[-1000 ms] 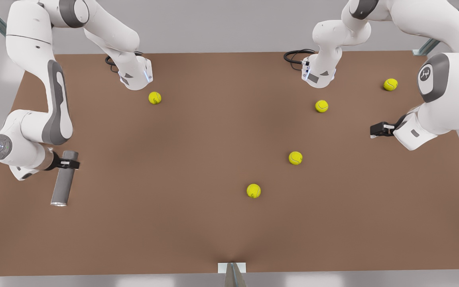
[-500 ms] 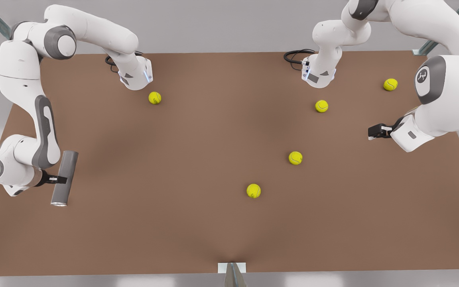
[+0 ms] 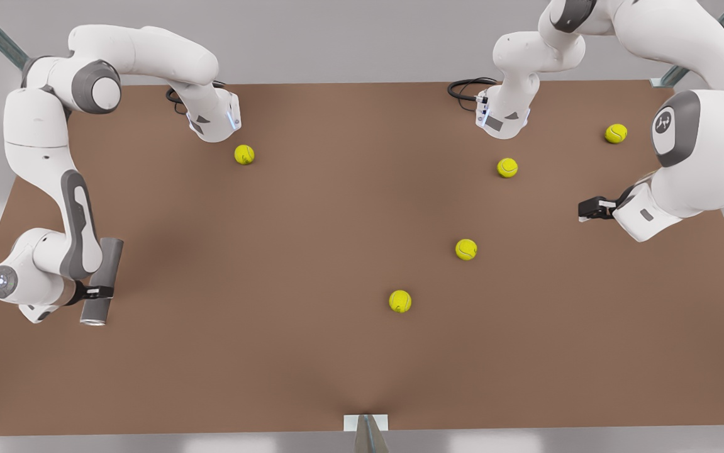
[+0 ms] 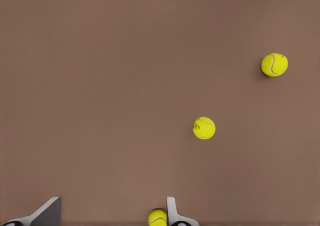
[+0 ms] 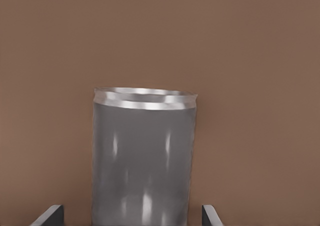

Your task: Put the tennis tube upright

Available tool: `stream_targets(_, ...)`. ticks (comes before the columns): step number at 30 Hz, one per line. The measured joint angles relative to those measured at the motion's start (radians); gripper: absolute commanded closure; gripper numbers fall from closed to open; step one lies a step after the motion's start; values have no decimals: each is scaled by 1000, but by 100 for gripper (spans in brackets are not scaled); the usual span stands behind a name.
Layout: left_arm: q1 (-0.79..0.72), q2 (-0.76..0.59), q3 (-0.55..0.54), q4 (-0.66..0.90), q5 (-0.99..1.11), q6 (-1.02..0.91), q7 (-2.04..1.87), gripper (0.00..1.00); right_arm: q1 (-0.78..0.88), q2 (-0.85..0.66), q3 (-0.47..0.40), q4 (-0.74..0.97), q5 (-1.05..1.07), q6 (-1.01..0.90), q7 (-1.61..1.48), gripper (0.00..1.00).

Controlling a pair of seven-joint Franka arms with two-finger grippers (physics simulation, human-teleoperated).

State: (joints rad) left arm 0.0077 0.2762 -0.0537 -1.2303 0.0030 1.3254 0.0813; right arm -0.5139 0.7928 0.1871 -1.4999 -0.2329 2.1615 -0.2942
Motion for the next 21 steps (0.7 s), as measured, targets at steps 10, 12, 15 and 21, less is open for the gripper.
stream_targets(10,-2,1,0,0,0,0,-2,0,-38,-60,12,-126,4,17,0,0)
stream_targets(12,-2,2,0,0,0,0,-2,0,-38,-63,12,-131,3,42,-7,0)
stream_targets(15,-2,6,0,0,0,-1,-2,0,-48,-60,12,-134,2,130,-51,0)
stream_targets(21,-3,6,0,0,-1,-2,-2,0,-46,-61,12,-157,3,132,-50,0)
